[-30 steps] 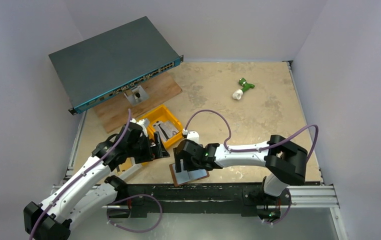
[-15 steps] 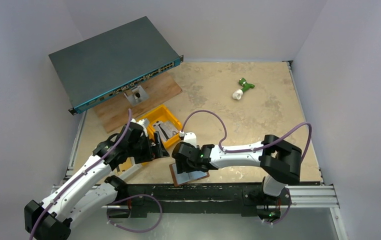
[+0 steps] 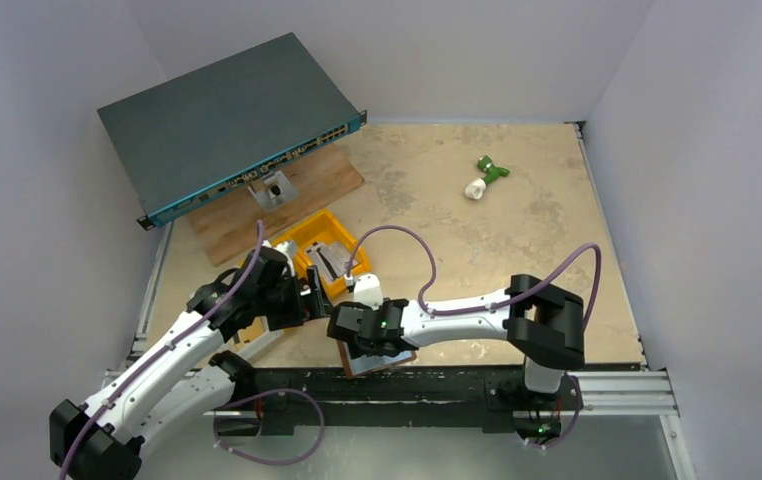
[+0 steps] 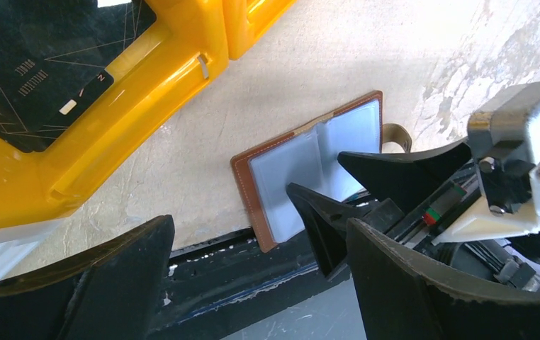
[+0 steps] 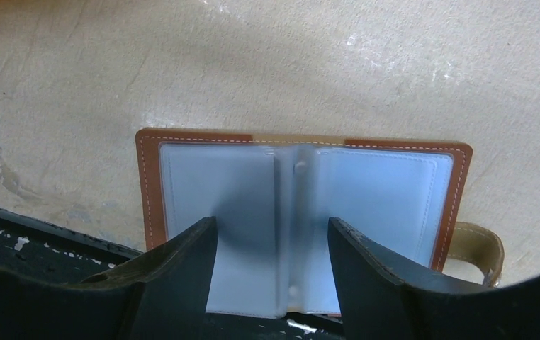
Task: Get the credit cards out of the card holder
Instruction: Remove the credit card from the card holder.
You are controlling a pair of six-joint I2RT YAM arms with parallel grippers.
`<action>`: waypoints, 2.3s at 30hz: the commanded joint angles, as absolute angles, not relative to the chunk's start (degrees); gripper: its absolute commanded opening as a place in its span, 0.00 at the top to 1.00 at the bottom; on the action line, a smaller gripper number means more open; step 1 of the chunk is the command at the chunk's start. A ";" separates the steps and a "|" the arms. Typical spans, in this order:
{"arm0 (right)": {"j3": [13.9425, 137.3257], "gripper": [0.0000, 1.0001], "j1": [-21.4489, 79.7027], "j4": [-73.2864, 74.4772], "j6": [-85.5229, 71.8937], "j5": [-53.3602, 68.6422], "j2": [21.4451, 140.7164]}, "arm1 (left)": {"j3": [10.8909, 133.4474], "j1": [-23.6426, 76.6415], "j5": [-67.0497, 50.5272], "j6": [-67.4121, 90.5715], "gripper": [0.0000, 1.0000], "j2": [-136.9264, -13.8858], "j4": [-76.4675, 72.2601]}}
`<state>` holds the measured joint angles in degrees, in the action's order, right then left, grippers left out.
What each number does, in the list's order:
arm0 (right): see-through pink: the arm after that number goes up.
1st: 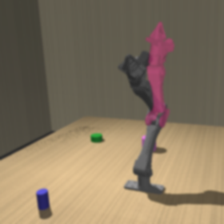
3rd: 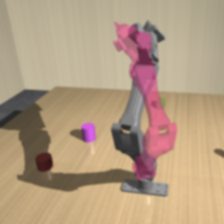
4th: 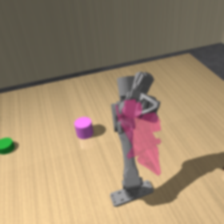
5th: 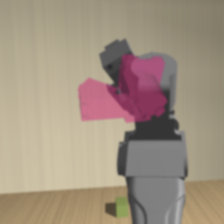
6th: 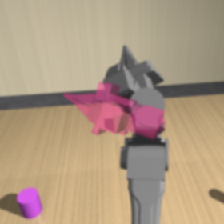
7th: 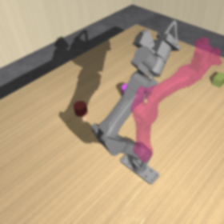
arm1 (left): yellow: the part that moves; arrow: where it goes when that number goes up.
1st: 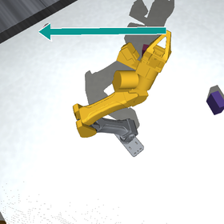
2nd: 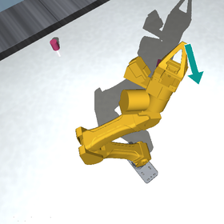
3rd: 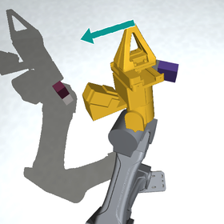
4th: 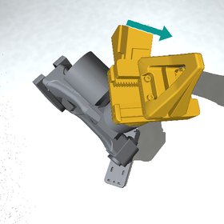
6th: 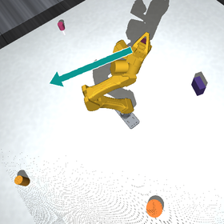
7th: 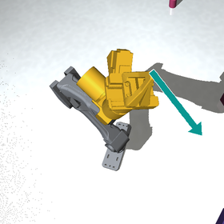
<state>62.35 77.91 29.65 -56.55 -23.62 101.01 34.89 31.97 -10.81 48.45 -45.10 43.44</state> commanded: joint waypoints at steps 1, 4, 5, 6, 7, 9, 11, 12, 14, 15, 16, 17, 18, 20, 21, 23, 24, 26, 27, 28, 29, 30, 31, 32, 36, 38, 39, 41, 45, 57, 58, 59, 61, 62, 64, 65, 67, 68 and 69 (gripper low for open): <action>65.76 0.42 79.09 34.42 -58.96 -28.03 101.33 | 34.47 32.18 -10.33 49.04 0.09 -44.32 42.54; 65.92 0.42 79.34 34.35 -58.85 -28.34 99.87 | 34.21 32.21 -10.37 49.04 0.09 -44.25 42.54; 65.98 0.42 79.50 33.97 -58.64 -28.15 99.28 | 34.19 32.22 -10.38 49.04 0.09 -44.21 42.54; 65.93 0.42 79.66 33.44 -58.36 -27.88 98.79 | 34.19 32.21 -10.37 49.12 0.09 -44.13 42.50; 65.77 0.42 79.79 32.78 -58.03 -27.41 98.37 | 34.12 32.22 -10.38 49.13 0.09 -44.12 42.49; 65.30 0.42 79.81 31.45 -57.84 -26.19 98.21 | 34.10 32.23 -10.44 49.20 0.09 -44.12 42.45; 64.62 0.42 79.81 30.18 -57.82 -24.97 98.74 | 34.10 32.21 -10.52 49.24 0.09 -44.12 42.54; 64.32 0.42 79.81 29.64 -57.90 -24.48 99.17 | 34.18 32.21 -10.52 49.23 0.09 -44.08 42.53; 63.83 0.42 79.80 28.86 -58.03 -23.54 99.87 | 34.12 32.21 -10.41 49.34 0.09 -44.12 42.61; 63.48 0.43 79.80 28.37 -58.08 -23.21 100.11 | 34.12 32.19 -10.40 49.31 0.09 -44.19 42.60; 63.12 0.44 79.80 27.94 -58.14 -22.94 100.29 | 34.10 32.23 -10.37 49.37 0.09 -44.21 42.61; 62.80 0.44 79.80 27.65 -58.24 -22.56 100.48 | 34.10 32.19 -10.44 49.34 0.09 -44.32 42.65; 62.57 0.45 79.80 27.49 -58.53 -21.88 100.73 | 34.04 32.18 -10.49 49.37 0.09 -44.42 42.66; 62.05 0.46 79.80 27.11 -58.79 -20.78 101.12 | 34.02 32.25 -10.47 49.44 0.09 -44.55 42.66; 61.79 0.47 79.85 26.95 -58.76 -20.75 101.34 | 34.02 32.20 -10.50 49.40 0.09 -44.63 42.62; 61.49 0.48 79.75 26.98 -58.82 -20.52 102.28 | 34.01 32.24 -10.46 49.48 0.09 -44.86 42.48; 61.33 0.49 79.74 27.05 -58.79 -20.40 102.75 | 34.01 32.25 -10.52 49.50 0.09 -45.10 42.47; 60.91 0.51 79.67 26.99 -59.01 -19.97 103.61 | 34.05 32.20 -10.54 49.57 0.09 -45.69 42.53; 60.16 0.53 79.58 26.68 -59.24 -19.70 103.82 | 34.04 32.24 -10.67 49.64 0.09 -45.89 42.46; 59.23 0.55 79.22 26.05 -59.46 -18.92 103.72 | 33.99 32.24 -10.93 49.67 0.09 -46.21 42.30; 58.05 0.58 78.74 25.21 -59.80 -18.17 103.53 | 33.91 32.22 -11.15 49.68 0.09 -46.29 42.11; 56.73 0.62 78.16 24.01 -60.03 -17.38 103.02 | 33.78 32.20 -11.37 49.78 0.09 -46.40 41.86; 55.23 0.66 77.48 22.68 -60.29 -16.61 102.44 | 33.66 32.25 -11.64 49.83 0.09 -46.48 41.65; 53.61 0.69 76.79 21.43 -60.49 -15.83 101.67 | 33.47 32.18 -11.97 49.91 0.10 -46.61 41.33; 48.53 0.81 73.97 16.02 -60.49 -12.34 98.86 | 32.52 32.25 -14.28 49.96 0.14 -48.06 39.15; 46.36 0.85 72.80 12.21 -60.39 -10.09 98.00 | 31.88 32.33 -15.69 50.08 0.19 -48.96 37.61; 45.35 0.86 72.27 10.51 -60.38 -8.91 97.53 | 31.45 32.42 -16.31 50.25 0.22 -49.42 36.70; 43.50 0.89 71.21 7.43 -60.45 -6.51 97.14 | 30.78 32.71 -17.11 50.64 0.27 -49.99 34.91; 40.02 0.94 68.82 2.31 -61.11 -2.26 97.11 | 29.71 33.84 -18.51 51.47 0.42 -51.46 31.73; 35.45 1.00 65.60 -3.90 -62.79 2.55 97.47 | 27.25 40.61 -17.18 54.76 0.57 -60.52 23.97; 35.09 1.00 65.43 -4.21 -62.90 2.74 97.57 | 27.26 41.01 -16.80 54.76 0.57 -61.14 23.93; 34.87 1.00 65.21 -4.60 -63.05 3.03 97.60 | 27.23 41.29 -16.55 54.70 0.57 -62.02 23.72; 34.23 1.00 64.90 -5.39 -63.19 3.66 97.72 | 27.03 41.76 -16.31 54.80 0.57 -62.95 23.10; 34.01 1.00 64.74 -5.64 -63.31 3.95 97.78 | 26.82 42.02 -16.25 54.97 0.56 -63.34 22.75; 33.80 1.00 64.52 -6.10 -63.41 4.27 98.00 | 26.56 42.46 -16.48 55.10 0.56 -64.20 21.92; 33.69 1.00 64.45 -6.27 -63.45 4.42 98.14 | 26.45 42.63 -16.57 55.19 0.56 -64.63 21.50; 33.75 1.00 64.36 -6.48 -63.46 4.63 98.35 | 26.12 42.94 -16.67 55.43 0.55 -65.28 20.75; 33.81 1.00 64.34 -6.50 -63.46 4.72 98.50 | 26.11 43.06 -16.70 55.53 0.55 -65.53 20.53; 33.76 1.00 64.28 -6.50 -63.46 4.81 98.60 | 26.03 43.07 -16.48 55.62 0.55 -65.91 20.56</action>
<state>36.32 64.20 -13.30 -64.55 7.31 94.63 26.59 42.48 -17.17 54.74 -64.88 23.59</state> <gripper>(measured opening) 0.004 0.444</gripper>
